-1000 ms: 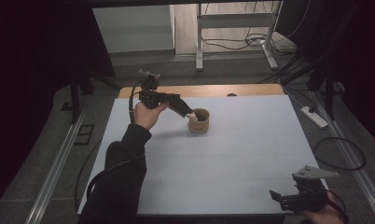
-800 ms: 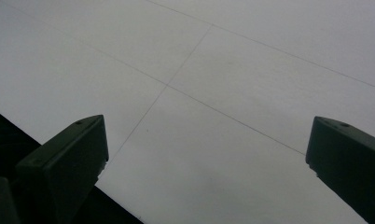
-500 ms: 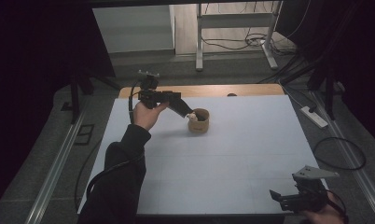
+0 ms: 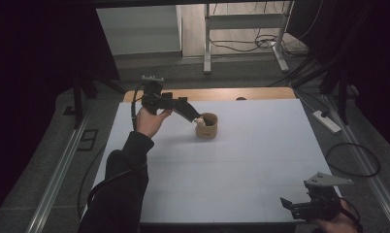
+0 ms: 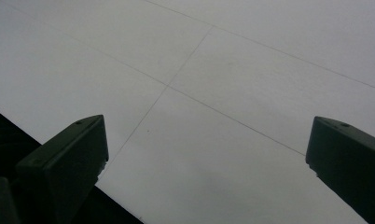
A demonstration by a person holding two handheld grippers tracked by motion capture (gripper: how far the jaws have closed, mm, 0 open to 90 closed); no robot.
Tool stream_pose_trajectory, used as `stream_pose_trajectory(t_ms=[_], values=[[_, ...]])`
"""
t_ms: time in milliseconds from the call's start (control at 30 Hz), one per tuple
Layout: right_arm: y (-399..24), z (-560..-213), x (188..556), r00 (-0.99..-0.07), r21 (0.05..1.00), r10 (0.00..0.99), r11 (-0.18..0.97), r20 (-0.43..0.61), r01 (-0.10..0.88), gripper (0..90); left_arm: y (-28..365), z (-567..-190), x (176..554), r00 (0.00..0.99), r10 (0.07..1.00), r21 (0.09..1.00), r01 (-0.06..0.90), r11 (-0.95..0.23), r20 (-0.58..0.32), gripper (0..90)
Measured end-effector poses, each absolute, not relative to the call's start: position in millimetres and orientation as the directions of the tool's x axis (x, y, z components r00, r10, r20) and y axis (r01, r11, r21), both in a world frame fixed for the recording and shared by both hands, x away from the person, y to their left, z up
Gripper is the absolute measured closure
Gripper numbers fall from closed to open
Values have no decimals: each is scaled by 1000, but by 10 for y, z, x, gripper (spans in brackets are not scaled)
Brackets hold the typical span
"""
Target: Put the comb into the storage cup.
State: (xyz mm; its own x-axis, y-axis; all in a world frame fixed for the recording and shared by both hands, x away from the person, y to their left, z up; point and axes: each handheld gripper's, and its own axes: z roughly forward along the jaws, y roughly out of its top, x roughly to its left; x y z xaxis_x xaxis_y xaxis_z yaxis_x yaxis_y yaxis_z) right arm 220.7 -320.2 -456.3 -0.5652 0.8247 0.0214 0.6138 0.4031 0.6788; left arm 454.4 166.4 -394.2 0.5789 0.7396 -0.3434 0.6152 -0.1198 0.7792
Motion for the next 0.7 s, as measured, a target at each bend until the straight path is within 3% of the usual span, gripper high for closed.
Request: stream_pose_trajectory(t_ms=[700], values=[[-3200,-4563,2208,-570,677,821,406,24,614,0,1767,-3958,4345,611,744,824,547,-147,-273,10]])
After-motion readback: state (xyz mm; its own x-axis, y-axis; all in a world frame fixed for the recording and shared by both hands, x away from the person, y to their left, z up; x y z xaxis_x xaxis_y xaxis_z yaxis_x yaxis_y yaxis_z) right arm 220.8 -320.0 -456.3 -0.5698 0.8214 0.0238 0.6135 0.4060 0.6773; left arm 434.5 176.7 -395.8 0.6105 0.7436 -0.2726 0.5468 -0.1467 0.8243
